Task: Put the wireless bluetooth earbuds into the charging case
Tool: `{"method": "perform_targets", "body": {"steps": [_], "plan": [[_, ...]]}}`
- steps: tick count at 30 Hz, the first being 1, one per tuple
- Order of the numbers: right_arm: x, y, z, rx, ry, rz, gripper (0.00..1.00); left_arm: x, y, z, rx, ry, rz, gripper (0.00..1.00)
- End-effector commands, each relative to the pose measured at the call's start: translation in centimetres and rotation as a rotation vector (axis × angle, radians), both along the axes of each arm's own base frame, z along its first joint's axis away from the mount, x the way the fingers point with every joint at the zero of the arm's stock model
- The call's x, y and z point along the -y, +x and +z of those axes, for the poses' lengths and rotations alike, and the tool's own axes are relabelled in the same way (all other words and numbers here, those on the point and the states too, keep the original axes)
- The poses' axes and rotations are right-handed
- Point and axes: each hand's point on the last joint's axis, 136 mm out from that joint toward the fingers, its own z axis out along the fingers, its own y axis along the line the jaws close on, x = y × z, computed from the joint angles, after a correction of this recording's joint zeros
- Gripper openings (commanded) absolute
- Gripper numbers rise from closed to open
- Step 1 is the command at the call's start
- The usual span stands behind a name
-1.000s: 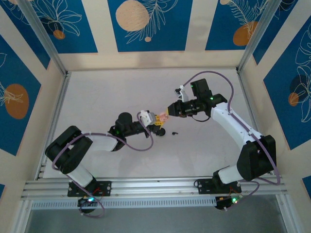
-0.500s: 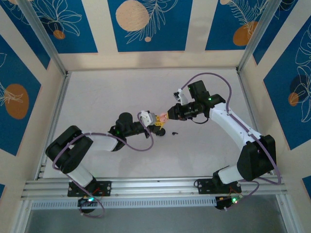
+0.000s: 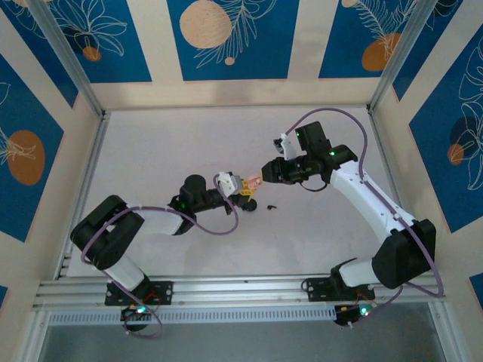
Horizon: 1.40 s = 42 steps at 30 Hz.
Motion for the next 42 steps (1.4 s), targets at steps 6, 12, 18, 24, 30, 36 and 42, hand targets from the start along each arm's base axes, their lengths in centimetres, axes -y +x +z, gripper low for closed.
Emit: {"method": "perform_targets", "body": {"steps": [6,12,18,24,30,36,42], "plan": [[0.4,0.2,0.3,-0.009,-0.046,-0.039,0.40,0.3,-0.4,2.0,0.070,-0.016,-0.010,0.08],[-0.1,0.2,-0.5,-0.025,-0.066,-0.026,0.35,0.4,-0.3,1.8,0.074,-0.009,-0.001,0.08],[-1.2,0.1,-0.9,-0.040,-0.063,0.004,0.37,0.4,-0.3,1.8,0.075,-0.005,-0.001,0.08],[-1.2,0.2,-1.9,-0.053,-0.101,0.000,0.41,0.3,-0.4,1.8,0.078,-0.004,0.000,0.08],[-0.5,0.5,-2.8,-0.066,-0.152,-0.032,0.38,0.3,-0.4,1.8,0.079,0.000,-0.001,0.08],[0.0,0.6,-2.9,-0.063,-0.171,-0.054,0.37,0.4,-0.5,1.7,0.077,0.001,-0.003,0.08],[-0.8,0.4,-1.6,-0.048,-0.109,-0.034,0.45,0.3,-0.5,1.7,0.077,0.002,0.000,0.08]]}}
